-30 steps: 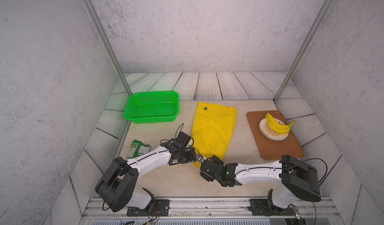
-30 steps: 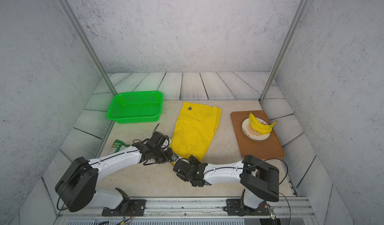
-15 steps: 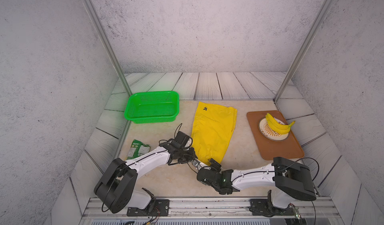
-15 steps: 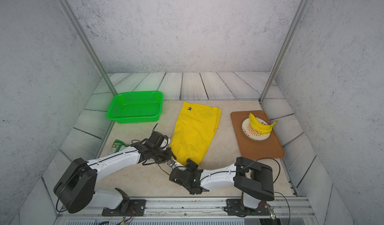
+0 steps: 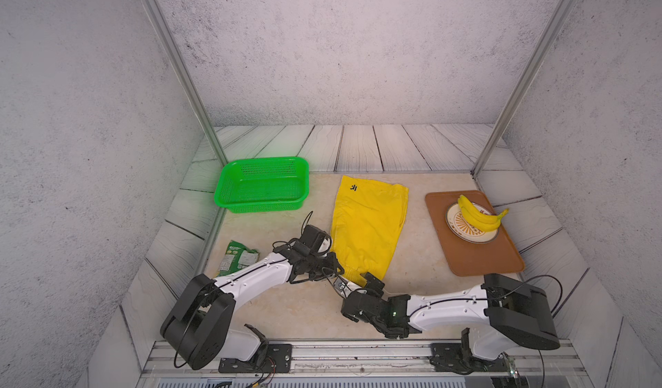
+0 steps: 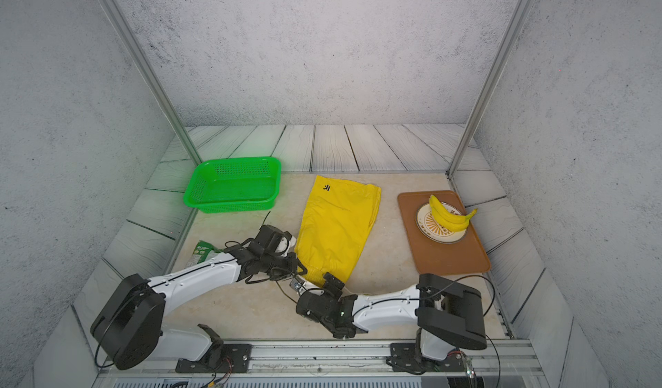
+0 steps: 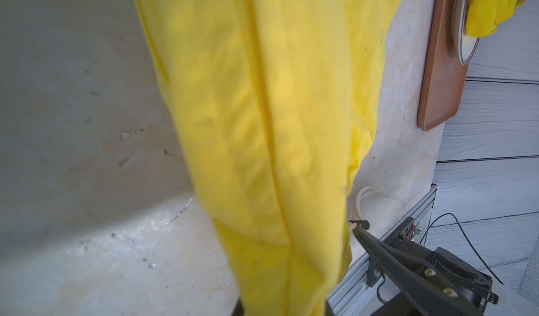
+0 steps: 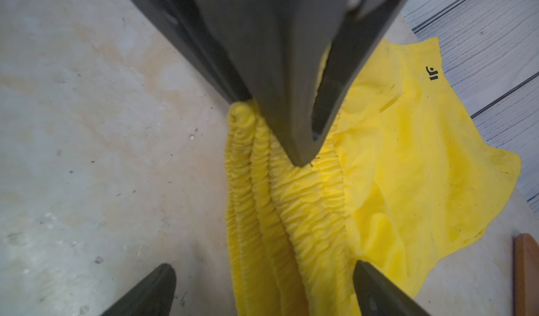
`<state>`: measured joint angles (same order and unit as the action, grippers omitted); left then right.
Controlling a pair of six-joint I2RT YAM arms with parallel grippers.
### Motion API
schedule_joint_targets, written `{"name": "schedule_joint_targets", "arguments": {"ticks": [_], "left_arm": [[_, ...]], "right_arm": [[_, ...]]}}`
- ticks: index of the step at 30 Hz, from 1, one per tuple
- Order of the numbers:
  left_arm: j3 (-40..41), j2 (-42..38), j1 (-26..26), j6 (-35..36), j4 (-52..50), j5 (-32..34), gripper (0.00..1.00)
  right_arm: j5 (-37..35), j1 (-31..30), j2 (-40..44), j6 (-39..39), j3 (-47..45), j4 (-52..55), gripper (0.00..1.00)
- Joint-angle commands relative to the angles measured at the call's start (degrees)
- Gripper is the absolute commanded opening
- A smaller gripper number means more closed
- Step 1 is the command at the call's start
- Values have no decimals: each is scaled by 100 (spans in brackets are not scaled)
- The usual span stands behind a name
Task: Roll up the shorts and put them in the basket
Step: Roll the shorts at the center of the board.
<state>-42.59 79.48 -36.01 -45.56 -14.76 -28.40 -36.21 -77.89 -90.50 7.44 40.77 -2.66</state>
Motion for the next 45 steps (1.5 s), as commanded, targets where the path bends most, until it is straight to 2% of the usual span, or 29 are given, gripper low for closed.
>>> {"name": "schedule_joint_targets", "arguments": {"ticks": [1,4,6,9,13,14,15,19,22,25,31,35,39,42,44,45], "left_arm": [[-101,-152,41,-77,96,-171,0],[-97,-178,61,-83,71,-204,0],[-67,-198,76,-85,57,-218,0],[8,-223,149,-85,27,-226,0],[132,-249,273,-112,74,-265,0],[144,-240,303,-99,54,-251,8],[161,-240,328,-86,28,-209,17],[291,-249,480,-42,-88,61,43],[456,-240,626,-58,-222,467,58],[663,-174,832,-85,-129,556,59],[853,113,1175,-191,-162,907,57],[1006,23,1276,-295,-4,986,62],[1102,-621,1350,-389,-222,1449,72],[1109,-1415,1403,-540,-719,2144,75],[1169,-2099,1412,-668,-1008,2594,86],[1242,-2469,1412,-693,-1035,2701,87]], "right_arm": [[-623,-25,-245,-111,176,-255,99],[-1168,-26,-590,-162,285,-386,98],[-1577,-29,-759,-216,329,-465,90],[-1623,-25,-770,-294,343,-379,62],[-1267,-29,-697,-475,410,-73,27],[-1164,-25,-688,-496,487,105,20],[-936,-25,-681,-520,549,224,17],[-343,-12,-746,-554,847,768,10],[340,22,-919,-658,1245,1372,5],[906,68,-1157,-713,1679,1975,0],[2103,306,-1431,-754,2264,2674,0],[3132,646,-1444,-696,2485,2968,0],[4021,972,-1579,-661,2794,3301,0],[4819,1290,-1702,-601,2980,3471,0],[5411,1556,-1805,-501,3083,3522,0],[5715,1691,-1901,-462,3161,3573,0]]}}
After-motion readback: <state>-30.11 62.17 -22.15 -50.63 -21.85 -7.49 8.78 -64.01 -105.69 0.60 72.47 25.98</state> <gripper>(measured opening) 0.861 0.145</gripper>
